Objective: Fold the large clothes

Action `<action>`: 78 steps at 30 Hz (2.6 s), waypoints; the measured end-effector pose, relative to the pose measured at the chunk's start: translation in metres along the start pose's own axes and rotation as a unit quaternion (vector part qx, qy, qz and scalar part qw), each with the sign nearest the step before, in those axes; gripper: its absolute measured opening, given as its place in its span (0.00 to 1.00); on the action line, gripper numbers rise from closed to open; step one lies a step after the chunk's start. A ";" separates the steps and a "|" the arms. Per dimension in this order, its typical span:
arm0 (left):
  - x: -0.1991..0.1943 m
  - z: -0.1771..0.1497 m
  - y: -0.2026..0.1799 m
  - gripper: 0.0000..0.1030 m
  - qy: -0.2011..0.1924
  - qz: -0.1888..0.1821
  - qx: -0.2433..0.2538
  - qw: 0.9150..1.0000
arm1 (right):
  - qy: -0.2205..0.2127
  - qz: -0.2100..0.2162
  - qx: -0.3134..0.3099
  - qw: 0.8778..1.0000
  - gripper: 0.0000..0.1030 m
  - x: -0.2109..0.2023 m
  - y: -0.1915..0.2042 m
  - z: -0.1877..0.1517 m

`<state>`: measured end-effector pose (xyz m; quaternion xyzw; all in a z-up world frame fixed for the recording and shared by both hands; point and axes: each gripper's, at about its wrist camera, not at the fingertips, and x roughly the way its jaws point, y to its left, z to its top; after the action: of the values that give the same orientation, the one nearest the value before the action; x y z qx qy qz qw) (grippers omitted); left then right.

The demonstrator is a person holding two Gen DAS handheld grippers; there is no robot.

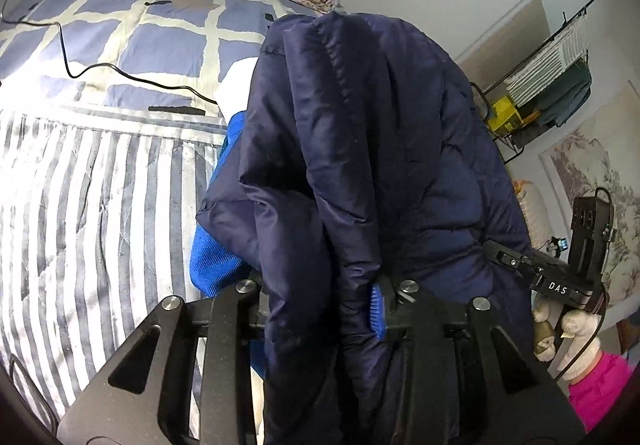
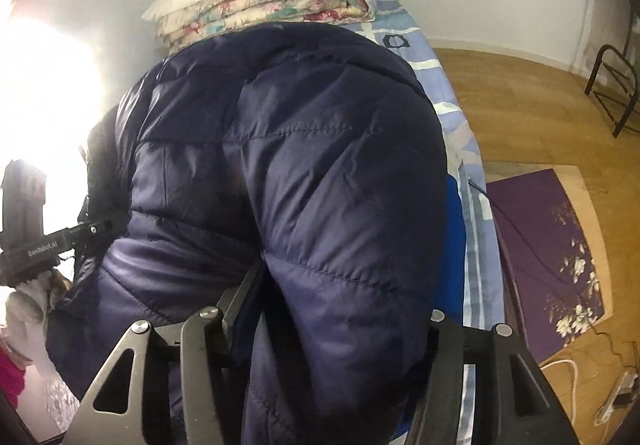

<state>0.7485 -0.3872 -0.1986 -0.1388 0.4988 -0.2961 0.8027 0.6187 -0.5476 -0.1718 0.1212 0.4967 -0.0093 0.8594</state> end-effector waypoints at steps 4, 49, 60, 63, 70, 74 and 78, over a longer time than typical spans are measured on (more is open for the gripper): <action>-0.024 -0.005 0.003 0.35 -0.008 -0.006 0.003 1.000 | -0.023 -0.019 0.007 1.000 0.55 -0.024 -0.003 -0.010; -0.215 -0.171 0.002 0.36 -0.152 -0.016 0.187 0.970 | -0.276 -0.103 -0.024 0.955 0.66 -0.142 0.173 -0.182; -0.272 -0.207 -0.031 0.45 -0.147 0.010 0.185 0.972 | -0.267 -0.130 -0.021 0.955 0.73 -0.201 0.198 -0.215; -0.302 -0.229 -0.042 0.64 -0.156 0.021 0.174 0.972 | -0.265 -0.119 -0.012 0.957 0.76 -0.228 0.202 -0.236; -0.379 -0.288 -0.084 0.73 -0.178 0.055 0.192 0.964 | -0.263 -0.103 -0.011 0.959 0.83 -0.295 0.224 -0.292; -0.425 -0.331 -0.110 0.82 -0.215 0.079 0.213 0.950 | -0.273 -0.102 -0.016 0.957 0.88 -0.335 0.242 -0.324; -0.455 -0.369 -0.121 0.91 -0.233 0.081 0.218 0.944 | -0.281 -0.118 -0.033 0.952 0.98 -0.361 0.262 -0.357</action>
<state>0.2333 -0.1758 0.0199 0.0154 0.2306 -0.2912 0.9283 0.1677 -0.2530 0.0196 0.0263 0.2457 -0.1280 0.9605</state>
